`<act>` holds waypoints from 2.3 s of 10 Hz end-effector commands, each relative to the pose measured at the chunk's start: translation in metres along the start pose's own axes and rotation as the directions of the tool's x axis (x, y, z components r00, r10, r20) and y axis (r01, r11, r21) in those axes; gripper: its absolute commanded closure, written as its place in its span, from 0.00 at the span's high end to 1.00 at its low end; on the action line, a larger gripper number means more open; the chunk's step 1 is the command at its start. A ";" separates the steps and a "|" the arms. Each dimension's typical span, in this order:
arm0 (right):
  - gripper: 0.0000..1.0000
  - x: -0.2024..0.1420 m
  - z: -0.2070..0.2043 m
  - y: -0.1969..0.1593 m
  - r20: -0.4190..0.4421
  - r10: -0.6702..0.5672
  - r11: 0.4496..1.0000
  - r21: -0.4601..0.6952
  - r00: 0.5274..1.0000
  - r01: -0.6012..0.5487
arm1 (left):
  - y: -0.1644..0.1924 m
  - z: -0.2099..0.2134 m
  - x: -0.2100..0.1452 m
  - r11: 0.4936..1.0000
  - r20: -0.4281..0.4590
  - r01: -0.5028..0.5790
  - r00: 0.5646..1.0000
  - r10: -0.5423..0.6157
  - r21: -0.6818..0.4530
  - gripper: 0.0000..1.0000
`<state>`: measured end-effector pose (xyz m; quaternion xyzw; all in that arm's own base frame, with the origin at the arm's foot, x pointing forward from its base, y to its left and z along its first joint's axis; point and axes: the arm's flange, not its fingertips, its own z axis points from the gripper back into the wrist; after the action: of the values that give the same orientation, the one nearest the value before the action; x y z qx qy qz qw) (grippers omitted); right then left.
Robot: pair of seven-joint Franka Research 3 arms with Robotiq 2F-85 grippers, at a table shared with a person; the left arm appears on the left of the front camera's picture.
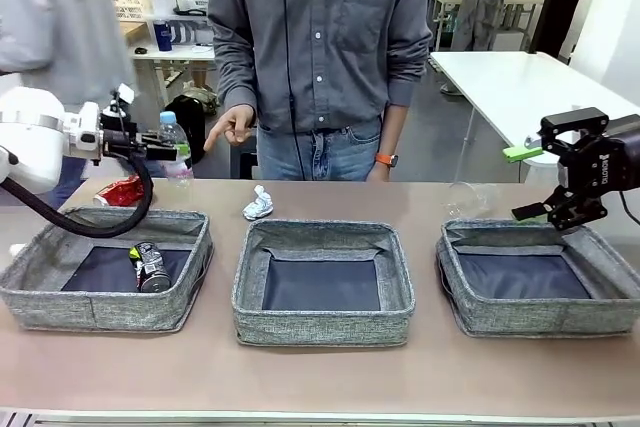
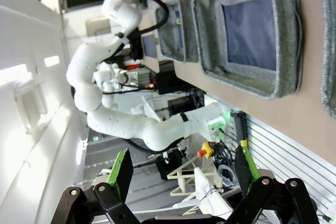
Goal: Sort the waste into the appropriate baskets.
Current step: Pick up the waste item pointed out by the person.
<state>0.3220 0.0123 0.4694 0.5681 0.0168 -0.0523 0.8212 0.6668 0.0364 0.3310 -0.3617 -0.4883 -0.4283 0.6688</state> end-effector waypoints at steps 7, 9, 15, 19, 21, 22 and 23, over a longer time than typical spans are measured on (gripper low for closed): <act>1.00 -0.001 0.001 0.005 -0.001 -0.016 1.000 0.011 1.000 0.016 | -0.096 0.062 0.177 0.841 -0.261 -0.478 0.803 0.536 0.254 0.15; 1.00 -0.001 0.001 0.005 -0.001 -0.016 1.000 0.011 1.000 0.016 | -0.110 0.044 0.189 0.812 -0.457 -0.460 0.672 0.582 0.359 0.15; 1.00 -0.001 0.001 0.005 -0.001 -0.016 1.000 0.011 1.000 0.016 | -0.110 0.046 0.182 0.797 -0.376 -0.473 0.709 0.597 0.375 0.15; 1.00 -0.001 0.001 0.005 -0.001 -0.016 1.000 0.011 1.000 0.016 | -0.202 -0.038 0.285 0.645 -0.528 -0.419 0.370 0.764 0.639 0.15; 1.00 -0.001 0.001 0.005 -0.001 -0.016 1.000 0.011 1.000 0.016 | -0.246 -0.095 0.308 0.643 -0.556 -0.404 0.324 0.766 0.650 0.15; 1.00 -0.001 0.001 0.005 -0.001 -0.016 1.000 0.011 1.000 0.016 | -0.262 -0.112 0.316 0.640 -0.547 -0.371 0.332 0.768 0.673 0.15; 1.00 -0.001 0.001 0.005 -0.001 -0.016 1.000 0.011 1.000 0.016 | -0.281 -0.138 0.329 0.657 -0.574 -0.323 0.322 0.753 0.681 0.15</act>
<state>0.3220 0.0127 0.4696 0.5672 0.0168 -0.0520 0.8217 0.4917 -0.2570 0.6223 -0.1234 -0.0454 -0.1575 0.9787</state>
